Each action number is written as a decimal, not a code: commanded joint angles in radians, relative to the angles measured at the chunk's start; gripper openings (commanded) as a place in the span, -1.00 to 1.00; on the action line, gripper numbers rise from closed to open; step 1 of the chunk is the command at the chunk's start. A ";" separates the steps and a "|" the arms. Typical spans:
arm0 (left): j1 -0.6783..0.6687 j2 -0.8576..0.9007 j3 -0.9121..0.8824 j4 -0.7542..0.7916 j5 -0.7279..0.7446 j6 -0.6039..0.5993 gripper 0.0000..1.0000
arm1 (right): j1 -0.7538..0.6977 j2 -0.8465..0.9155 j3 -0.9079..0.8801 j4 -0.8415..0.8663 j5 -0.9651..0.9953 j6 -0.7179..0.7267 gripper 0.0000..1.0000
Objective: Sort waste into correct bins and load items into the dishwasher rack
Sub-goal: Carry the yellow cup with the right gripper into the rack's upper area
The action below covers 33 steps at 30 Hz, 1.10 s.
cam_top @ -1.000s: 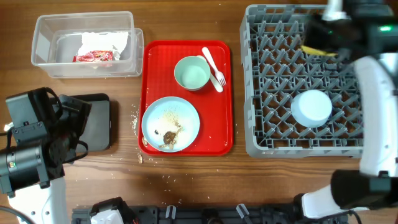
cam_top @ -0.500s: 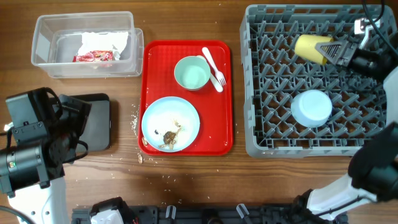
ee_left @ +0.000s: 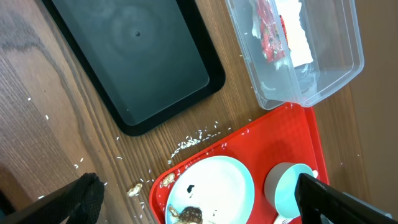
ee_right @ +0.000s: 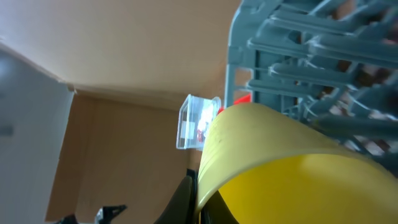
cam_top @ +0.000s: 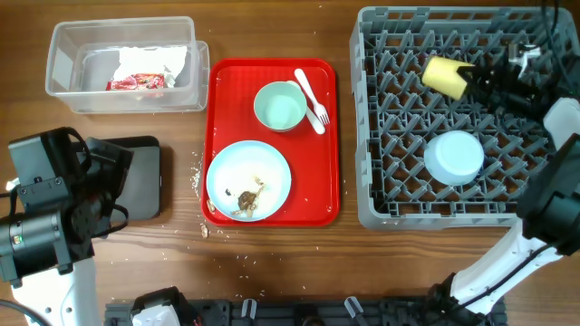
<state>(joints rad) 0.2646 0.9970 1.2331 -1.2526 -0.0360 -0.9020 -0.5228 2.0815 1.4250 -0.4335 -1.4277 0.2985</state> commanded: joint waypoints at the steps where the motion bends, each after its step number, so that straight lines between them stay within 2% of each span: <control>1: 0.004 0.000 -0.001 0.002 -0.014 0.012 1.00 | -0.007 0.007 0.003 -0.034 0.102 0.013 -0.92; 4: 0.004 0.000 -0.001 0.002 -0.014 0.012 1.00 | -0.007 0.007 0.003 -0.085 0.129 -0.072 -0.88; 7: 0.004 0.000 -0.001 0.002 -0.014 0.012 1.00 | -0.007 0.007 0.003 -0.089 0.109 -0.090 -0.91; 10: 0.004 0.000 -0.001 0.002 -0.013 0.012 0.99 | -0.007 0.007 0.003 -0.031 -0.078 -0.079 -0.91; 12: 0.004 0.000 -0.001 0.002 -0.014 0.012 0.99 | -0.006 0.007 0.003 0.033 -0.124 -0.014 -0.91; 14: 0.004 0.000 -0.001 0.002 -0.014 0.012 1.00 | -0.005 0.008 0.003 0.089 -0.123 0.018 -0.91; 20: 0.004 0.000 -0.001 0.002 -0.014 0.012 1.00 | -0.003 0.010 -0.023 0.079 -0.062 0.028 -0.91; 25: 0.004 0.000 -0.001 0.002 -0.014 0.012 0.99 | -0.002 0.010 -0.072 0.081 0.067 0.030 -0.90; 30: 0.004 0.000 -0.001 0.002 -0.014 0.012 1.00 | 0.000 0.010 -0.075 0.108 0.006 0.047 -0.91; 33: 0.004 0.000 -0.001 0.002 -0.014 0.012 0.99 | -0.001 0.010 -0.075 0.104 0.064 0.082 -0.91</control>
<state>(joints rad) 0.2646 0.9970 1.2331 -1.2530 -0.0360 -0.9020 -0.5262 2.0815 1.3670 -0.3244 -1.4319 0.3435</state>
